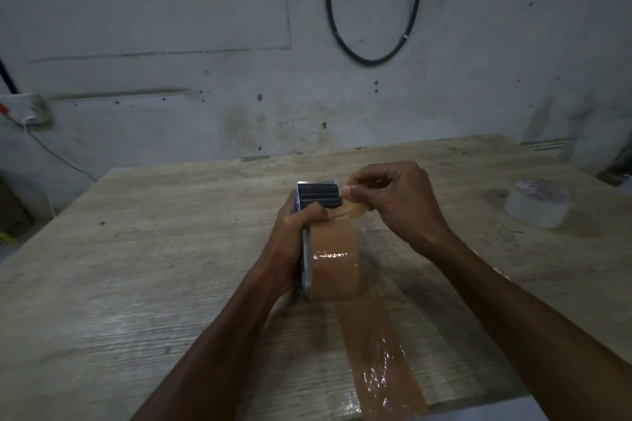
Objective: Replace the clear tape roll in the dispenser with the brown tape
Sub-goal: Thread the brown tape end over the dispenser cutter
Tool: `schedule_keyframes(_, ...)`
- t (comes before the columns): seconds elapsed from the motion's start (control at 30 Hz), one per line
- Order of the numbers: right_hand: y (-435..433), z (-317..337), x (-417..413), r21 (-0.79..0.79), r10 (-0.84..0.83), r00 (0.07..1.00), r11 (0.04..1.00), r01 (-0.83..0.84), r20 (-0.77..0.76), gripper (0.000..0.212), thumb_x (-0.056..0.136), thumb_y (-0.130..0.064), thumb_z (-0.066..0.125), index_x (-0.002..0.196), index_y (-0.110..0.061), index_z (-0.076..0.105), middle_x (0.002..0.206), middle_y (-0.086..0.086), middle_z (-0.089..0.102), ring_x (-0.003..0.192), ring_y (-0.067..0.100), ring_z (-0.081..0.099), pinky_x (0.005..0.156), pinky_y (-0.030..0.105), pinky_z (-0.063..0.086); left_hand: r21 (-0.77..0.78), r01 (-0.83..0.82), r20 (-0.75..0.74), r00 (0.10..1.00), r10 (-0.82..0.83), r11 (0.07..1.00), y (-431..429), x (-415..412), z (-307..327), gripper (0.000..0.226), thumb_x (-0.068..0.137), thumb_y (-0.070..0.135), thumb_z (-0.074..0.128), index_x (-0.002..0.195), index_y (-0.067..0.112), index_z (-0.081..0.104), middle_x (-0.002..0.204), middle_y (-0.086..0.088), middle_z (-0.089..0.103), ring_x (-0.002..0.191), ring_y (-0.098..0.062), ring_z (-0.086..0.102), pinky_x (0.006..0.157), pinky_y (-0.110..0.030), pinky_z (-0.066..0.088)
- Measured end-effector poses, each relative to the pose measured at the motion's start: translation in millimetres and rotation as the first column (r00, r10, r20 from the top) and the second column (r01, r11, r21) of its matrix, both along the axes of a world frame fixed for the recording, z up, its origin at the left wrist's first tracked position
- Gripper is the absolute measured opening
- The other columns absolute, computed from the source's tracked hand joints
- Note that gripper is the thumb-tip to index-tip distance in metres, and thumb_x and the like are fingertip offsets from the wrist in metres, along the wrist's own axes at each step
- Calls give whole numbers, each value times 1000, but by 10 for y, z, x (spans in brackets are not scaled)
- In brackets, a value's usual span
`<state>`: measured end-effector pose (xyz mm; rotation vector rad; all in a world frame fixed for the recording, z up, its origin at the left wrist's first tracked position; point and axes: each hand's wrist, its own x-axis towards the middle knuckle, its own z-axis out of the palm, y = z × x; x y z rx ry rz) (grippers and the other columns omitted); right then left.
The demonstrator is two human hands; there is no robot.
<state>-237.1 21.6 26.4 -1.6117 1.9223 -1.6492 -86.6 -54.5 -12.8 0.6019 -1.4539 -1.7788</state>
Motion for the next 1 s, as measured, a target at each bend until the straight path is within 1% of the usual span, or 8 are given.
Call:
schedule_keyframes(0.1, -9, -14, 0, -14, 8, 999, 1000, -8, -32, 6, 79, -18, 80, 84, -20, 78, 75, -10, 74, 65, -3, 67, 60, 14, 53, -37, -29, -15, 999, 28, 999, 12, -6, -7, 50, 63, 19, 64, 113, 16, 61, 95, -17, 67, 78, -31, 65, 63, -38, 54)
schedule_keyframes(0.27, -15, -47, 41, -59, 17, 992, 998, -25, -127, 7, 82, -18, 78, 89, -17, 79, 78, -10, 73, 71, -2, 66, 64, 9, 49, 55, 20, -63, 998, -17, 998, 26, 29, 8, 44, 75, 23, 67, 115, 6, 62, 88, -18, 67, 70, -29, 65, 65, -40, 55)
schedule_keyframes(0.37, -17, -32, 39, -78, 27, 987, 996, -40, -161, 5, 82, -19, 77, 87, -18, 79, 79, -8, 74, 72, 3, 67, 64, 14, 52, 85, 46, -33, 998, -44, 995, 0, 29, 18, 44, 77, 28, 75, 113, 5, 65, 88, -17, 69, 69, -27, 67, 68, -41, 56)
schedule_keyframes(0.47, -25, -15, 30, -69, 30, 981, 997, -44, -193, 4, 81, -19, 78, 85, -19, 79, 78, -8, 74, 72, 4, 67, 68, 22, 55, 103, 99, 19, 995, -102, 990, -58, 35, 13, 43, 73, 18, 78, 112, 6, 64, 87, -16, 69, 75, -31, 67, 83, -51, 53)
schedule_keyframes(0.63, -27, 50, 6, -42, 28, 976, 998, -38, -218, 7, 80, -20, 78, 87, -18, 80, 79, -5, 76, 70, 5, 68, 69, 23, 57, 110, 83, 53, 995, -89, 990, -86, 33, -13, 44, 70, 16, 75, 111, 6, 65, 84, -15, 68, 87, -36, 61, 96, -59, 47)
schedule_keyframes(0.73, -27, 70, -1, -42, 34, 970, 998, -46, -239, 7, 79, -21, 78, 86, -19, 79, 79, -7, 76, 70, 4, 68, 69, 23, 57, 123, 81, 57, 994, -88, 989, -82, 39, -16, 45, 70, 16, 74, 112, 4, 65, 84, -15, 67, 91, -39, 58, 95, -58, 46)
schedule_keyframes(0.83, -26, 58, -2, -36, 27, 969, 999, -37, -244, 8, 78, -23, 78, 85, -19, 79, 77, -6, 75, 68, 6, 69, 67, 27, 59, 113, 83, 77, 993, -92, 990, -54, 43, 16, 36, 69, 15, 72, 104, 5, 67, 84, -19, 65, 89, -39, 57, 90, -55, 47)
schedule_keyframes(1.0, -31, 111, 28, -35, 33, 960, 998, -44, -278, 8, 79, -21, 79, 87, -20, 78, 76, -7, 75, 67, 7, 71, 67, 30, 61, 103, 86, 80, 992, -94, 991, -72, 39, -2, 48, 66, 20, 78, 110, 4, 65, 91, -22, 65, 90, -41, 58, 100, -70, 41)
